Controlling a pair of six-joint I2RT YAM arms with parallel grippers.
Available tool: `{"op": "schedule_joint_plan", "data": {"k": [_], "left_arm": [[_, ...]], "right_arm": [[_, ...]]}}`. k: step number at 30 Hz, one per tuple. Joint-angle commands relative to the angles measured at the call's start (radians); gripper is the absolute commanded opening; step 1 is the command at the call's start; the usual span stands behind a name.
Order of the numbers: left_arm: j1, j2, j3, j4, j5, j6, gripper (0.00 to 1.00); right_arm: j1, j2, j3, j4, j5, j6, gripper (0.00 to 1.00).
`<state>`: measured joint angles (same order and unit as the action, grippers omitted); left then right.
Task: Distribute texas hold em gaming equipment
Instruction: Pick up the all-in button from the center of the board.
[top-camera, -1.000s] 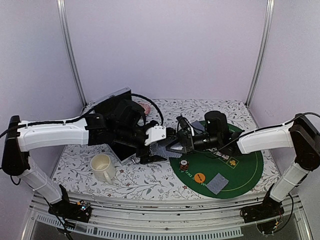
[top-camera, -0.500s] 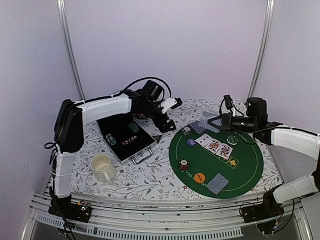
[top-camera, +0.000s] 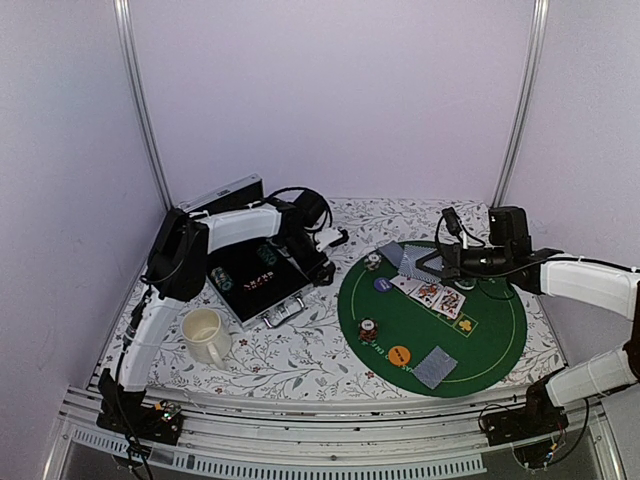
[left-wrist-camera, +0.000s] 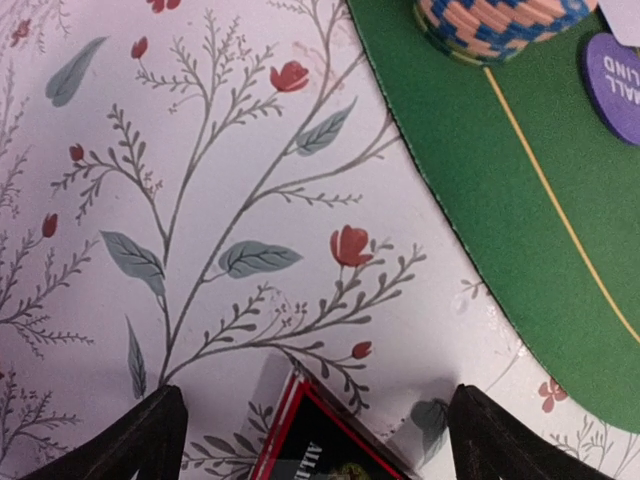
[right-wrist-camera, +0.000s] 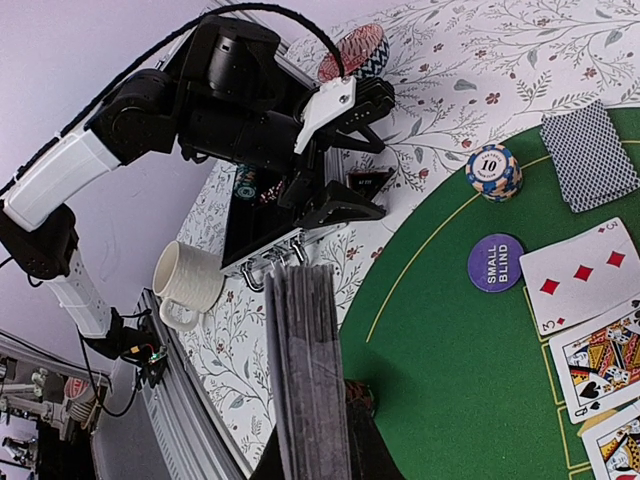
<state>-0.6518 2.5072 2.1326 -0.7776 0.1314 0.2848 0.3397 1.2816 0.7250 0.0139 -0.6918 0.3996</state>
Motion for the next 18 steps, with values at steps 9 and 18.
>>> {"op": "schedule_joint_plan", "data": {"k": [9, 18], "left_arm": [[0.041, -0.022, -0.067, -0.179, 0.080, 0.165, 0.88], [0.031, -0.059, -0.123, -0.229, 0.042, 0.244, 0.88]], "right_arm": [[-0.004, -0.002, -0.027, 0.029, -0.046, 0.002, 0.02], [-0.003, -0.011, -0.045, 0.034, -0.061, 0.004, 0.02]]}}
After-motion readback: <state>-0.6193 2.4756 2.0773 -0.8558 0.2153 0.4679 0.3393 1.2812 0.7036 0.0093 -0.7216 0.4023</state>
